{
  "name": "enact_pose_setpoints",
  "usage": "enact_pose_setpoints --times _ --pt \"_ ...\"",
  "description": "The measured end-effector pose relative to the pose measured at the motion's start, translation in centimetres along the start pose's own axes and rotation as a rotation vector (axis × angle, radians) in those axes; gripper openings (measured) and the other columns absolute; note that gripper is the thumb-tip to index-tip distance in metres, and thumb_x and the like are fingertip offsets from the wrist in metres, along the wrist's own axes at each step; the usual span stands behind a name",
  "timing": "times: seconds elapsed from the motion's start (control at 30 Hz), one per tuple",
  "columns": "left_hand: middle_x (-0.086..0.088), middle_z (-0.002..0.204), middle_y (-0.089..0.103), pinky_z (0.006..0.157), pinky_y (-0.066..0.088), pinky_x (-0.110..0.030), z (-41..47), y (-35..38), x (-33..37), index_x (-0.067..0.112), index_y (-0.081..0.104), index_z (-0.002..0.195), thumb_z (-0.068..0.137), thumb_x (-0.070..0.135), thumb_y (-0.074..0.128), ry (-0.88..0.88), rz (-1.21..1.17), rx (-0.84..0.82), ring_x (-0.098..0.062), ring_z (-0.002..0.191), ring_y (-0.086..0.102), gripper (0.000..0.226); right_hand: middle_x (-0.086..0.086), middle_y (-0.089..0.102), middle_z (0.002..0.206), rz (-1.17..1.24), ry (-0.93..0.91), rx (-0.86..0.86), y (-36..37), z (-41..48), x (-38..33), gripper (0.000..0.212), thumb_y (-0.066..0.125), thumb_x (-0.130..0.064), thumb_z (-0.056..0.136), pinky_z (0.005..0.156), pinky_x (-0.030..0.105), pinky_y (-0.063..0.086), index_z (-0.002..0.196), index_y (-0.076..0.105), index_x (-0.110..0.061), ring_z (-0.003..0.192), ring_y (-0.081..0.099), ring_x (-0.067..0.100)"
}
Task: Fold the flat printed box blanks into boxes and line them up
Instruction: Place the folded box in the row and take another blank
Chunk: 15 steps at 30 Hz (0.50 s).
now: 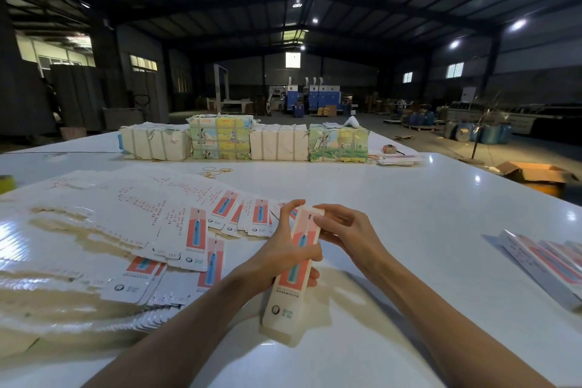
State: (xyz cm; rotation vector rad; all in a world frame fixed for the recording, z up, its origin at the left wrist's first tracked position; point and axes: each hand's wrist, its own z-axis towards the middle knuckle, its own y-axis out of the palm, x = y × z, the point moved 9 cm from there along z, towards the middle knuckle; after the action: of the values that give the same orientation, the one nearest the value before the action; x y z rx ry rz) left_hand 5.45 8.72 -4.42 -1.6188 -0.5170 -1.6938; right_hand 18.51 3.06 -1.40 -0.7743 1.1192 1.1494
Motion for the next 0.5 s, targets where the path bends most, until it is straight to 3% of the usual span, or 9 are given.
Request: enact_pose_setpoints --times 0.27,0.4,0.5 --pt "-0.012 0.122 0.059 0.062 0.064 -0.039 -0.3 0.4 -0.1 0.075 0.03 0.119 0.078 0.017 0.086 -0.026 -0.023 -0.007 -0.034 0.078 0.079 0.09 0.007 0.082 0.104 -0.078 -0.045 0.002 0.0 0.1 -0.3 0.013 0.072 -0.017 0.1 0.084 0.034 0.066 0.108 0.083 -0.015 0.098 0.08 0.027" --pt "-0.01 0.124 0.06 0.065 0.065 -0.04 0.1 0.8 -0.9 0.074 0.028 0.122 0.08 0.017 0.088 -0.053 -0.1 0.022 -0.035 0.082 0.08 0.092 0.004 0.081 0.106 -0.081 -0.032 -0.006 0.4 0.1 0.4 0.016 0.066 -0.017 0.104 0.084 0.031 0.064 0.114 0.078 -0.014 0.1 0.079 0.025" --pt "-0.002 0.121 0.064 0.067 0.064 -0.032 0.5 0.5 -0.9 0.067 0.022 0.134 0.081 0.029 0.09 -0.027 -0.105 0.07 -0.023 0.088 0.08 0.094 -0.002 0.077 0.12 -0.132 -0.009 0.05 0.4 0.1 0.6 0.027 0.064 -0.024 0.106 0.079 0.026 0.063 0.132 0.07 -0.02 0.102 0.078 0.018"
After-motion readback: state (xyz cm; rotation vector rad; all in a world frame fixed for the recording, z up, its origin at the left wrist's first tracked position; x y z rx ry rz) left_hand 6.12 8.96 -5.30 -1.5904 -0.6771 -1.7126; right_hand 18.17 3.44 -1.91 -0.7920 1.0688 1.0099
